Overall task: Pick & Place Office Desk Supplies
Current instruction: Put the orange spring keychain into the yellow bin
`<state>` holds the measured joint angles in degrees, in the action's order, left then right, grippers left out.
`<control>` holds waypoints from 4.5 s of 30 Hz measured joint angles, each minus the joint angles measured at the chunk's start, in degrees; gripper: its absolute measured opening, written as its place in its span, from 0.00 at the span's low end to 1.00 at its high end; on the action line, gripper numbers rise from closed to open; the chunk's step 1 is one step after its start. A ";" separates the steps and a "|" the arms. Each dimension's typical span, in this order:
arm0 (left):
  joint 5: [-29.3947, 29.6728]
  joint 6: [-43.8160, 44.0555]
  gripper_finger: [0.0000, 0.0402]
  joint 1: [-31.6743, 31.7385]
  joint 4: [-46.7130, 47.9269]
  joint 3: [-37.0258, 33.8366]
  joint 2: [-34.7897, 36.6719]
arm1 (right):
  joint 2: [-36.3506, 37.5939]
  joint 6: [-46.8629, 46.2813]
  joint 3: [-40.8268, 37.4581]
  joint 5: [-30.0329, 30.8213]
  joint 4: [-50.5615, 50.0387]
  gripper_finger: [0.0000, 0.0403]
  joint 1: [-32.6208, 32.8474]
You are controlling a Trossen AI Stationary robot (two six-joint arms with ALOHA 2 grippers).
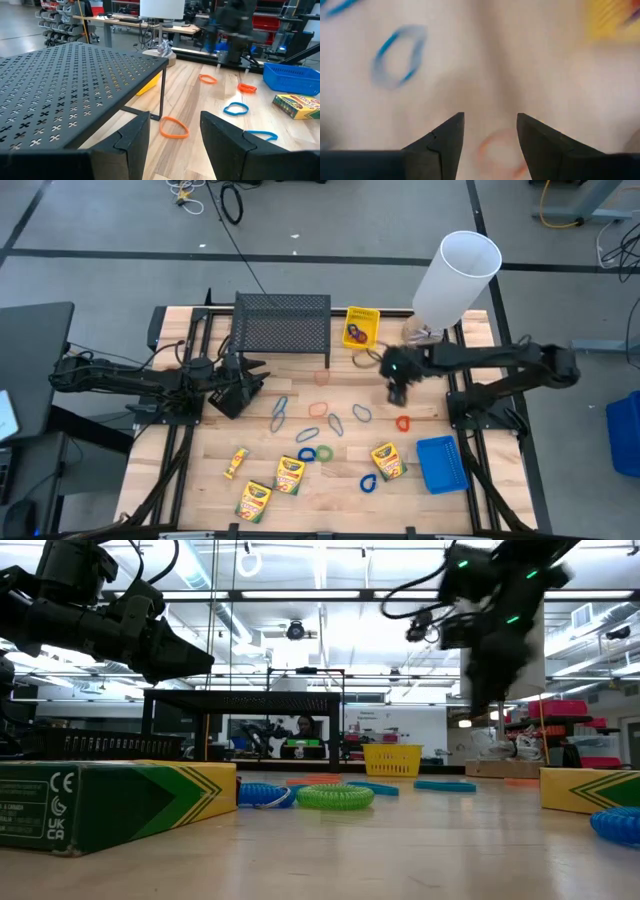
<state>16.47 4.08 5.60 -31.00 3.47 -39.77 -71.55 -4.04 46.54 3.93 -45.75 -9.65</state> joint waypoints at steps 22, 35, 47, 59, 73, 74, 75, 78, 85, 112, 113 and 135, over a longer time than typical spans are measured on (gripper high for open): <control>-2.12 -1.80 0.45 0.00 -1.01 0.02 -0.02 | -8.45 -15.57 -0.02 -4.04 -7.79 0.47 14.82; -4.94 -5.03 0.45 0.00 -7.05 0.00 0.00 | -15.21 -11.53 -0.11 -0.99 -8.32 0.47 14.82; -4.94 -5.75 0.45 -0.02 -8.66 0.00 0.00 | -15.15 -10.01 -0.11 -3.40 -7.84 0.47 15.00; -4.92 -4.76 0.45 0.00 -8.62 0.00 -0.02 | -17.90 -8.01 -0.11 -4.51 -4.82 0.47 15.04; -4.50 -5.12 0.45 -0.01 -8.63 0.00 -0.01 | -24.72 -7.51 0.20 -2.22 -3.81 0.34 19.54; -4.50 -5.16 0.45 -0.02 -8.63 0.00 -0.01 | -24.72 -7.58 0.18 -2.26 -3.74 0.30 19.62; -4.50 -5.16 0.45 -0.02 -8.63 0.00 0.00 | -24.72 -7.84 0.17 -2.28 -3.67 0.25 19.69; -4.50 -5.16 0.45 -0.02 -8.63 0.00 0.00 | -24.72 -8.58 0.15 -2.55 -3.47 0.09 19.70; -4.50 -5.16 0.45 0.00 -8.63 0.00 -0.02 | -24.72 -8.27 0.23 -2.37 -3.63 0.03 19.70; -4.50 -5.16 0.45 -0.02 -8.63 0.00 -0.02 | -20.48 1.81 3.34 5.70 28.43 0.00 20.53; -4.50 -5.14 0.45 0.00 -8.63 0.00 0.00 | -20.48 2.59 3.34 6.12 30.73 0.00 20.37; -4.52 -5.11 0.45 -0.01 -8.61 0.00 -0.02 | -20.33 19.18 0.33 -12.47 77.79 0.00 3.29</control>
<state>11.94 -1.04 5.59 -39.62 3.46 -39.79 -91.88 15.14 46.87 -8.54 32.05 -6.36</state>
